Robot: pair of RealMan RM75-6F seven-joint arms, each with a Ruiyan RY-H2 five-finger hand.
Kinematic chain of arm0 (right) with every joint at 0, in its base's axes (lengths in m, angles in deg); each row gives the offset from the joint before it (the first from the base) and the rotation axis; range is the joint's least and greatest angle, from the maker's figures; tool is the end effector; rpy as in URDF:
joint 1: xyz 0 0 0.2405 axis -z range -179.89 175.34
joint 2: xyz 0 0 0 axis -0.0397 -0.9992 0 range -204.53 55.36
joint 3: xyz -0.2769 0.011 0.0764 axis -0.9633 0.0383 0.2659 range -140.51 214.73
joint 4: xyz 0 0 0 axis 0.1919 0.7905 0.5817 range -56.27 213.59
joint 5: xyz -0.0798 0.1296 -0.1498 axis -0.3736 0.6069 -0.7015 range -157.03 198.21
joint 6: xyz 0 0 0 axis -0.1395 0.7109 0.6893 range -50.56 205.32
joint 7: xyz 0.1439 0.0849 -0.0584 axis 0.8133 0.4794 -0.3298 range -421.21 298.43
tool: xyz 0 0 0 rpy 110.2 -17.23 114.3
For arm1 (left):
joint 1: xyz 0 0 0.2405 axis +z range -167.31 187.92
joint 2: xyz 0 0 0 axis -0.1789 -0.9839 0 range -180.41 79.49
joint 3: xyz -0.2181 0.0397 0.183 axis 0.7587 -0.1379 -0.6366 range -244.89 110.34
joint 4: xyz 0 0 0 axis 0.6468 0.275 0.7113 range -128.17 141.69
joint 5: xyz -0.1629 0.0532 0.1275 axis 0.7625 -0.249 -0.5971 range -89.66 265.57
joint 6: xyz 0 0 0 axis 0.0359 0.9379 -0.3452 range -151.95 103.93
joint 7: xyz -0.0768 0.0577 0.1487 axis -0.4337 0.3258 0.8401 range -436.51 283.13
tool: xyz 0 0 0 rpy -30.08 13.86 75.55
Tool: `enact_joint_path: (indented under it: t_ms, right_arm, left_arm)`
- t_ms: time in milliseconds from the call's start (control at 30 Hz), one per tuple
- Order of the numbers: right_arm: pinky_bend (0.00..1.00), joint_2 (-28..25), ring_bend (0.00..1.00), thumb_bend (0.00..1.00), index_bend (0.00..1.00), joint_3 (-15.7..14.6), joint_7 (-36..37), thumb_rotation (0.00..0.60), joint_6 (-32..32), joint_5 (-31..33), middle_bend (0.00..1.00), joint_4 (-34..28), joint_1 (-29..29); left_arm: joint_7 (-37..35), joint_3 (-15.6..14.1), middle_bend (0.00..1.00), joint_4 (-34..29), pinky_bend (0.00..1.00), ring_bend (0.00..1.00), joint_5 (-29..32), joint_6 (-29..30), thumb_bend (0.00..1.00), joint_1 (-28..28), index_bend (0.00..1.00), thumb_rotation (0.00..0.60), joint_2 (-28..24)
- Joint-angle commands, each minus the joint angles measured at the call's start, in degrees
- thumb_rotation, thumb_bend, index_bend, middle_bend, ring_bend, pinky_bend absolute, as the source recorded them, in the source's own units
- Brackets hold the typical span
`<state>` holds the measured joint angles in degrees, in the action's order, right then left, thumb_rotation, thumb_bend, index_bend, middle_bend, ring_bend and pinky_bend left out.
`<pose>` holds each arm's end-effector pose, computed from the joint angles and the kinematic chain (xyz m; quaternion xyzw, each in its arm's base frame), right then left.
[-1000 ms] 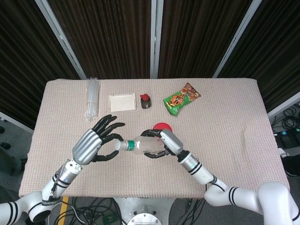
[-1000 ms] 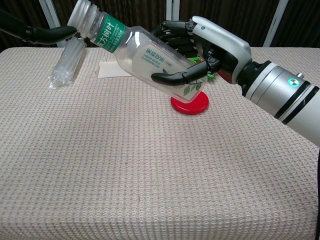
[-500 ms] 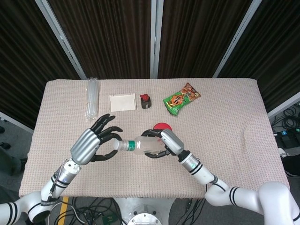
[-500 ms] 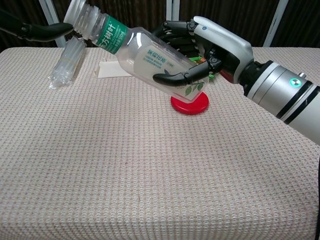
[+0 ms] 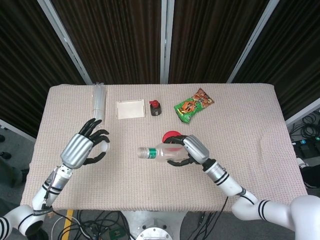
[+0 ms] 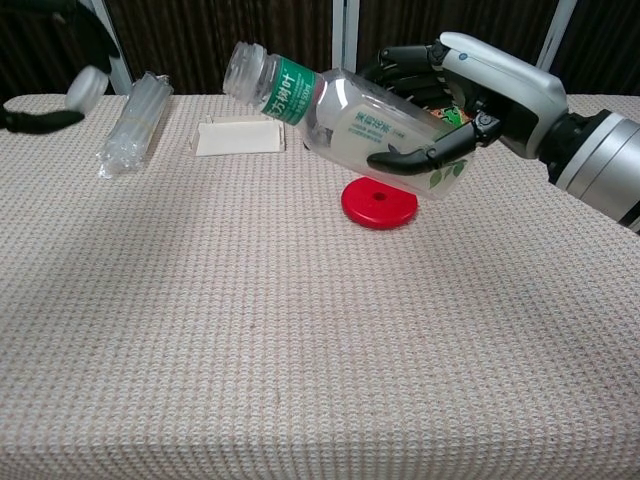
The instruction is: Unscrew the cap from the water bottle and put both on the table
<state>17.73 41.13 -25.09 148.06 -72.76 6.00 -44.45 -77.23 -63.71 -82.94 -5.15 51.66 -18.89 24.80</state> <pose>-0.1345 -0.3712 -0.0241 0.6503 -0.4590 0.5856 0.1537 -0.1994 0.3256 0.0734 -0.7119 -0.3002 -0.5014 0.3894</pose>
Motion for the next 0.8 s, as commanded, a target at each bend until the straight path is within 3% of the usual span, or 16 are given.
enact_joint_path:
  t_ms: [33,167,300,433,567,667,767,800]
  right_arm:
    - [0.52,-3.0,0.44,0.40,0.66,-0.8,-3.7,0.600,-1.3,0.1,0.55,-2.4,0.5]
    - [0.52,-5.2,0.44,0.40,0.66,-1.1,-6.8,0.600,-2.9,1.2,0.55,-4.5,1.0]
    - [0.52,-5.8,0.44,0.40,0.66,-1.7,-9.7,0.600,-5.4,2.6,0.54,-5.4,1.3]
    - [0.52,-5.0,0.43,0.40,0.66,-2.6,-13.4,0.600,-9.1,3.8,0.52,-4.4,0.9]
    - [0.50,-3.6,0.40,0.40,0.62,-3.2,-16.6,0.600,-10.6,4.6,0.49,-2.8,1.4]
    - [0.43,-3.0,0.33,0.40,0.52,-4.0,-19.8,0.600,-11.7,4.7,0.43,-1.9,1.7]
    - [0.30,-3.2,0.19,0.35,0.29,-5.0,-22.9,0.600,-14.0,5.5,0.31,-2.2,1.8]
    - [0.23,-3.5,0.12,0.32,0.17,-5.2,-23.3,0.600,-14.6,5.8,0.25,-2.7,1.9]
  left_arm:
    - [8.3,-3.4,0.29,2.4,0.00,0.05,4.5,-9.8,0.33,-0.9,0.45,0.600,0.5]
    - [12.8,-4.2,0.28,2.3,0.00,0.05,8.5,-16.4,0.33,-2.2,0.44,0.600,1.4]
    - [15.1,-4.1,0.27,2.2,0.00,0.05,11.3,-19.1,0.33,-2.8,0.35,0.600,2.5]
    - [15.8,-3.4,0.26,2.2,0.00,0.05,12.9,-18.5,0.26,-2.3,0.28,0.600,3.0]
    - [15.1,-2.6,0.24,1.5,0.00,0.05,13.2,-15.0,0.12,-0.8,0.24,0.600,2.4]
    - [13.6,-1.6,0.23,0.6,0.00,0.05,13.2,-11.4,0.07,0.8,0.23,0.600,1.2]
    - [12.2,-0.6,0.23,-0.2,0.00,0.05,13.3,-7.5,0.06,2.6,0.22,0.600,-0.2]
    - [11.8,-0.3,0.23,-0.4,0.00,0.05,13.2,-6.3,0.06,3.2,0.22,0.600,-0.6]
